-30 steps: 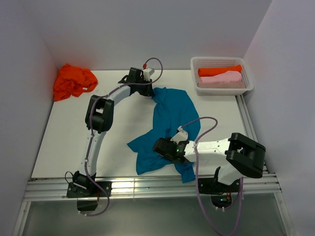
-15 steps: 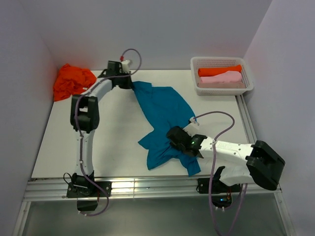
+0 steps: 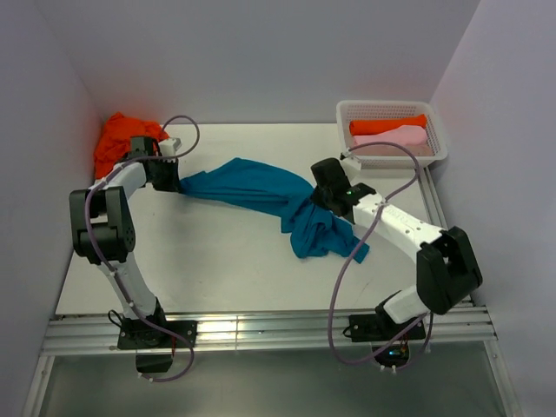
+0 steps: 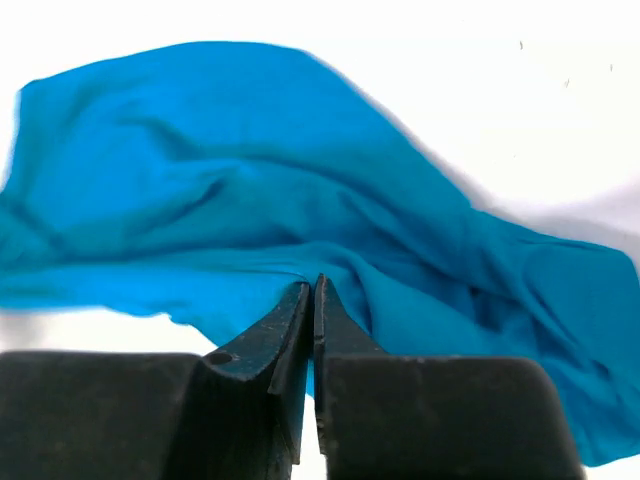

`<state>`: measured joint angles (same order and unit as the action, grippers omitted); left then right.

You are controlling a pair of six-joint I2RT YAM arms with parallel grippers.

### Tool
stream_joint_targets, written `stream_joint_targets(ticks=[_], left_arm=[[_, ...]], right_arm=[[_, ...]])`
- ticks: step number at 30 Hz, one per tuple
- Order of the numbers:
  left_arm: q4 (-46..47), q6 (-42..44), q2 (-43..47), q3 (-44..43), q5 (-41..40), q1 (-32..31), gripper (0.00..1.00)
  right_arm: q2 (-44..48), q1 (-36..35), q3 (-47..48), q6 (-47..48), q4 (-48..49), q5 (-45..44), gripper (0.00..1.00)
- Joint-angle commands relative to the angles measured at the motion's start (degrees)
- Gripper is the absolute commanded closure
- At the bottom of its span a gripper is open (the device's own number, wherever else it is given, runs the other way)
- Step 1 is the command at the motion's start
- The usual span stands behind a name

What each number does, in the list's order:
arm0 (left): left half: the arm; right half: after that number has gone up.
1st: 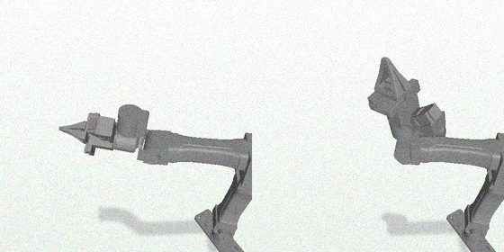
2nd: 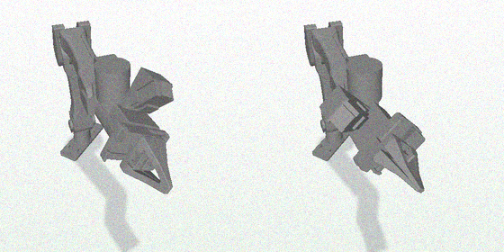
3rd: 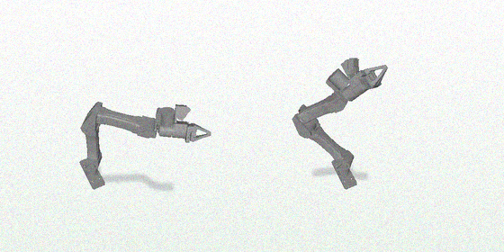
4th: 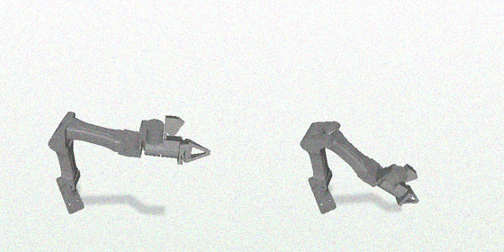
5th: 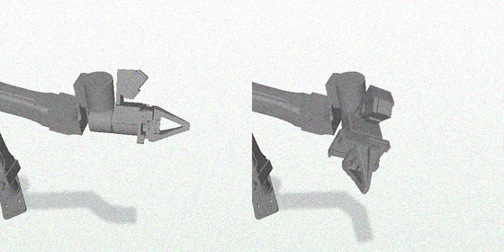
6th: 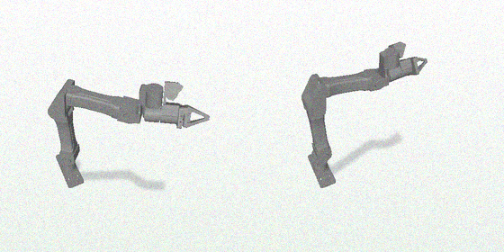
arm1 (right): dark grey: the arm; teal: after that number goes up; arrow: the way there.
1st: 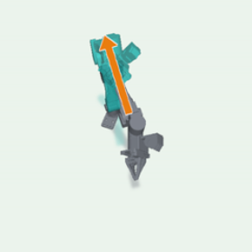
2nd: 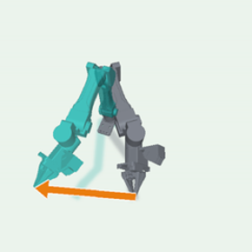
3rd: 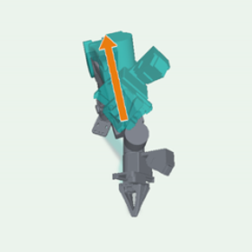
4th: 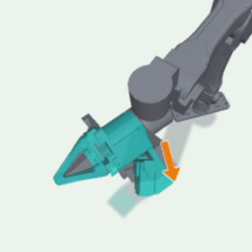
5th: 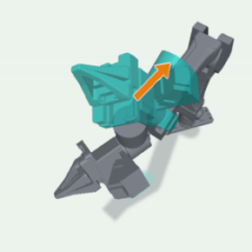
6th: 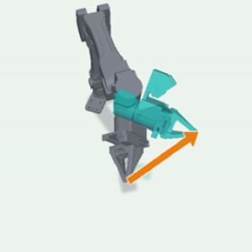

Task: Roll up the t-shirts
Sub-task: Flatten the tshirt

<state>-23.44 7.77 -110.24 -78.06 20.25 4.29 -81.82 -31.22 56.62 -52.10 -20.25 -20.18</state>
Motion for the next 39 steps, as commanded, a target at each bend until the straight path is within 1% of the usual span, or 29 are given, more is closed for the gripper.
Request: stream_joint_targets(ticks=[1,2,3,5,6,8,9,10,12,14,17,19,23,28,30,34,36,37,38,39], left_arm=[[0.24,5.06,6.42,4.49,-0.30,1.86,1.00],[-0.11,5.24,6.78,4.93,0.14,1.94,1.00],[-0.46,5.41,6.88,4.76,0.40,1.95,1.00],[-1.86,5.06,5.91,3.71,1.45,1.86,1.00],[-2.48,5.06,5.39,2.23,1.72,1.94,1.00],[-3.53,4.89,3.81,0.81,2.16,1.95,1.00],[-3.89,4.89,3.10,-0.24,2.25,1.95,1.00],[-4.15,4.89,2.84,-0.86,2.51,1.95,1.00],[-4.59,4.80,2.22,-2.09,2.51,1.86,0.99],[-4.95,4.89,1.87,-2.79,2.51,1.86,1.00],[-5.65,4.89,1.25,-3.94,2.51,1.77,1.00],[-6.17,5.24,0.81,-4.90,2.51,1.68,1.00],[-6.79,5.50,0.64,-5.70,2.43,1.51,1.00],[-7.06,6.20,0.81,-5.61,2.16,1.24,1.00],[-7.06,6.20,0.72,-5.61,1.99,1.24,1.00],[-7.32,6.38,0.72,-5.70,1.99,1.24,1.00],[-7.15,6.38,0.90,-5.35,1.72,1.16,1.00],[-7.23,6.47,0.90,-5.35,1.55,1.15,1.00],[-7.23,6.64,0.90,-5.26,1.46,1.15,1.00],[-7.23,6.82,0.81,-5.17,1.37,1.07,1.00]], right_arm=[[-4.48,1.60,4.28,6.22,-4.79,0.58,0.91],[-5.01,1.43,4.72,6.13,-4.80,1.02,0.88],[-5.45,1.25,4.64,5.43,-4.19,1.46,0.77],[-5.45,-0.14,4.64,4.03,-3.92,1.29,0.63],[-5.63,-1.11,4.99,3.58,-4.96,-0.45,0.55],[-6.15,-3.13,7.00,1.75,-7.07,-2.83,0.50],[-7.03,-5.75,7.88,1.04,-9.69,-4.15,0.48],[-7.56,-7.08,8.76,0.34,-10.76,-6.07,0.48],[-9.14,-11.20,10.96,-2.12,-13.06,-7.49,0.48],[-10.19,-13.85,11.41,-3.88,-12.01,-7.15,0.50],[-14.84,-18.34,14.03,-5.99,-11.56,-6.79,0.57],[-19.33,-20.18,15.79,-7.22,-13.15,-6.28,0.58],[-23.64,-20.81,14.49,-8.28,-9.81,-4.16,0.58],[-26.02,-20.98,15.01,-9.60,-12.79,-5.92,0.56],[-27.07,-21.16,15.27,-9.17,-13.06,-5.92,0.54],[-29.18,-21.16,15.89,-9.51,-14.73,-6.71,0.54],[-29.88,-21.16,15.63,-9.51,-13.94,-6.45,0.58],[-30.06,-21.07,15.54,-9.52,-13.94,-6.53,0.62],[-30.41,-21.07,15.45,-9.52,-14.03,-6.62,0.71],[-30.50,-21.07,15.45,-9.43,-14.11,-6.71,0.75]])
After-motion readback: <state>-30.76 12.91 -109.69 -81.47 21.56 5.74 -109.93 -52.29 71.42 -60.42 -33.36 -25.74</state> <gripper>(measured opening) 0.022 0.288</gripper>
